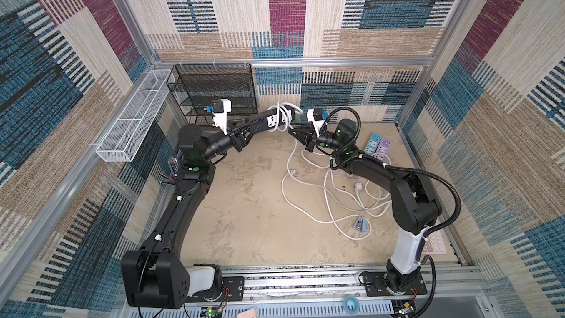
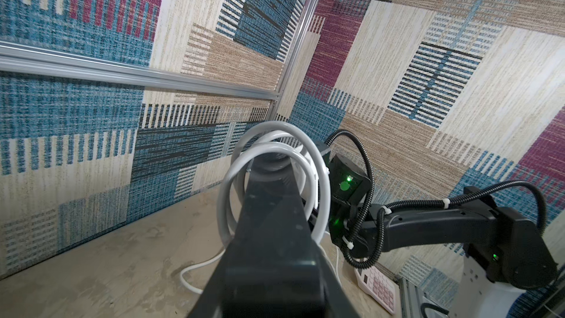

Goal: Unwrap the cord wrapped around the power strip
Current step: Unwrap the power cord from the power strip.

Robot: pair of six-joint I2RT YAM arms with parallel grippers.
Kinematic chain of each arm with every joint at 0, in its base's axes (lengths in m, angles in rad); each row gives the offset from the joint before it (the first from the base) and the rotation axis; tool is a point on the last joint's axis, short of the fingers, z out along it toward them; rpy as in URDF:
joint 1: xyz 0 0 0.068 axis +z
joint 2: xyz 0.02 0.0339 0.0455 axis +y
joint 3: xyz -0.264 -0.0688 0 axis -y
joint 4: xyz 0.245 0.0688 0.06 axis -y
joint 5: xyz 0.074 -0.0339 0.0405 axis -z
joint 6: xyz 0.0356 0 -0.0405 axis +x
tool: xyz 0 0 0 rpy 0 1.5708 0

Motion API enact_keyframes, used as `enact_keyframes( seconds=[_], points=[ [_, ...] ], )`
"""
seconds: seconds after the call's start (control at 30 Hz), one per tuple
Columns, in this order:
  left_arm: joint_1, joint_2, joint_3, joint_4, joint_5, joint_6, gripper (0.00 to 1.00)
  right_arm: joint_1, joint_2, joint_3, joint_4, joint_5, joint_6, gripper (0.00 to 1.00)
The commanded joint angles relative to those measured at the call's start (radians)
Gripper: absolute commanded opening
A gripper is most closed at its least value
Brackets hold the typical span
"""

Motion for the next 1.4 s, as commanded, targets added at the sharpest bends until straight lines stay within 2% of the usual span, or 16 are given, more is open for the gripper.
enact_keyframes(
  seconds=[0.0,0.17,0.37,0.6,0.73,0.93,1.0,1.1,1.23,1.37],
  points=[
    [-0.02,0.008,-0.006,0.069,0.018,-0.026,0.0,-0.031,0.02,0.075,-0.061,0.046,-0.008,0.0],
    [-0.042,0.038,-0.009,0.073,0.019,-0.033,0.0,-0.099,0.036,0.189,-0.08,0.025,0.03,0.0],
    [-0.042,0.051,-0.011,0.044,-0.007,-0.01,0.0,-0.132,-0.086,0.172,-0.192,0.062,-0.079,0.0],
    [-0.036,0.019,-0.002,-0.063,-0.089,0.094,0.0,-0.141,-0.307,-0.001,-0.373,0.117,-0.23,0.0],
    [-0.025,0.003,-0.003,-0.081,-0.135,0.12,0.0,-0.141,-0.444,-0.147,-0.442,0.118,-0.257,0.0],
    [-0.009,-0.003,0.012,-0.081,-0.162,0.124,0.0,-0.138,-0.585,-0.314,-0.551,0.012,-0.249,0.0],
    [-0.009,0.0,0.022,-0.081,-0.162,0.121,0.0,-0.12,-0.603,-0.359,-0.57,-0.025,-0.246,0.0],
    [-0.009,0.003,0.029,-0.081,-0.163,0.114,0.0,-0.048,-0.592,-0.395,-0.615,0.005,-0.273,0.0],
    [-0.009,-0.002,0.031,-0.08,-0.16,0.109,0.0,0.029,-0.522,-0.431,-0.568,0.003,-0.246,0.0],
    [-0.012,-0.002,0.036,-0.066,-0.14,0.089,0.0,0.041,-0.419,-0.451,-0.465,-0.006,-0.192,0.0]
  ],
)
